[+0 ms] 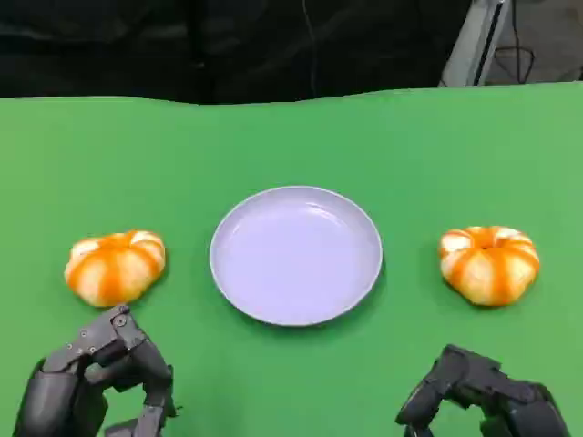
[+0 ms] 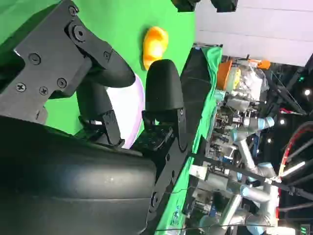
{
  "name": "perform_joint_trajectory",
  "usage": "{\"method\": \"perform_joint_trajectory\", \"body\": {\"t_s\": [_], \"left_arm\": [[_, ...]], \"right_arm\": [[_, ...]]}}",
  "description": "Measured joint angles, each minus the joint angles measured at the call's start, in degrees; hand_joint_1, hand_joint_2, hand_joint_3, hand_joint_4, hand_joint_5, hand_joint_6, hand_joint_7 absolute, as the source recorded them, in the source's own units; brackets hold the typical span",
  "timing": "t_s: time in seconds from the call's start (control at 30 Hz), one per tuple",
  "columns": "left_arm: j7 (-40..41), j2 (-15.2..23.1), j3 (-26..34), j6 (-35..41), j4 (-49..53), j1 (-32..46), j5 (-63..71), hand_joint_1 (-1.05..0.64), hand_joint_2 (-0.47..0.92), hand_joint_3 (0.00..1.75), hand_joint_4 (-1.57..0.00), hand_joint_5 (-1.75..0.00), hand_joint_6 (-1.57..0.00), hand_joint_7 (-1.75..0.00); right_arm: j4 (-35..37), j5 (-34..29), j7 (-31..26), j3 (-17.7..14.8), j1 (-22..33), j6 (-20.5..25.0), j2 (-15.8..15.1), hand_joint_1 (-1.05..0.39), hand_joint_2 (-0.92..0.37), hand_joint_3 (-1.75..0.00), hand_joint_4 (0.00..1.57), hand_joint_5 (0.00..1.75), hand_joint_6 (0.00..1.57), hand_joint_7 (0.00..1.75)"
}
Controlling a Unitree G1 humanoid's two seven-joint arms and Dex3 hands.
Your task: Grasp the bread from the table and place it into the plate.
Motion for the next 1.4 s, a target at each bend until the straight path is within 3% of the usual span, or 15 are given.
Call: {"method": "perform_joint_trajectory", "body": {"t_s": [0.63, 0.7, 0.73, 0.8, 0.87, 1.03, 1.1, 1.13, 1.2, 1.3, 1.4], "left_arm": [[0.0, 0.0, 0.01, 0.0, 0.0, 0.0, -0.06, -0.02, 0.48, 1.23, -0.84, -1.75, -0.73, -1.65], [-0.05, 0.1, 0.08, 0.19, 0.0, -0.11, -0.16, -0.01, 0.59, 1.02, -0.67, -1.56, -0.64, -1.22], [-0.12, 0.46, 0.34, 0.6, 0.0, -0.44, -0.3, -0.01, 0.6, 0.99, -0.65, -1.54, -0.64, -1.15], [-0.33, 1.71, 1.54, 1.74, 0.0, -1.73, -0.49, -0.09, 0.68, 0.71, -0.56, -1.2, -0.59, -0.69], [-0.32, 3.96, 2.56, 3.6, -0.09, -3.13, 1.15, -0.12, 0.74, 0.53, -0.52, -1.03, -0.61, -0.43], [-0.31, 6.92, 3.35, 6.6, -0.9, -4.32, 4.41, -0.18, 0.79, 0.39, -0.46, -0.91, -0.59, -0.26], [-0.22, 7.35, 3.31, 7.93, -1.4, -4.56, 6.04, -0.33, 0.89, 0.11, -0.37, -0.57, -0.47, -0.09], [-0.16, 8.59, 3.3, 9.85, -1.95, -5.22, 8.77, -0.35, 0.9, 0.07, -0.37, -0.52, -0.46, -0.06], [0.22, 11.23, 3.64, 13.33, -2.97, -6.99, 12.73, -0.37, 0.92, 0.04, -0.36, -0.47, -0.45, -0.04], [0.73, 12.71, 3.48, 15.45, -4.68, -8.78, 16.22, -0.52, 0.92, 0.05, -0.17, -0.34, -0.26, -0.01], [0.38, 19.32, 1.86, 19.43, -5.05, -12.18, 27.65, -0.58, 0.91, 0.04, -0.11, -0.3, -0.22, 0.0]], "right_arm": [[0.0, 0.0, -0.02, 0.0, 0.0, 0.0, -0.01, -0.07, -0.28, -1.4, 0.74, 1.61, 0.8, 1.34], [-0.02, 0.0, -0.03, 0.01, 0.01, 0.0, -0.01, -0.07, -0.28, -1.4, 0.74, 1.61, 0.8, 1.34], [-0.05, 0.0, -0.04, 0.06, 0.04, 0.0, 0.0, -0.08, -0.28, -1.4, 0.74, 1.61, 0.8, 1.34], [-0.2, 0.01, -0.04, 0.18, 0.15, 0.01, 0.02, -0.08, -0.28, -1.4, 0.74, 1.61, 0.8, 1.34], [-0.33, 0.01, -0.06, 0.42, 0.24, 0.03, 0.05, -0.08, -0.29, -1.4, 0.74, 1.61, 0.8, 1.34], [-0.37, -0.03, -0.2, 0.74, 0.4, 0.05, 0.08, -0.08, -0.29, -1.4, 0.74, 1.62, 0.8, 1.35], [-0.38, -0.04, -0.28, 0.8, 0.43, 0.06, 0.11, -0.08, -0.28, -1.39, 0.74, 1.62, 0.8, 1.35], [-0.38, -0.07, -0.34, 0.86, 0.36, 0.08, 0.15, -0.08, -0.28, -1.39, 0.74, 1.62, 0.8, 1.35], [-0.38, -0.16, -0.37, 1.07, 0.12, 0.09, 0.2, -0.08, -0.28, -1.4, 0.74, 1.61, 0.8, 1.34], [-0.38, -0.19, -0.52, 1.19, 0.12, 0.09, 0.25, -0.08, -0.28, -1.4, 0.74, 1.61, 0.8, 1.34], [-0.35, -0.45, -0.66, 1.29, -0.09, 0.1, 0.3, -0.08, -0.28, -1.4, 0.75, 1.61, 0.8, 1.34]]}}
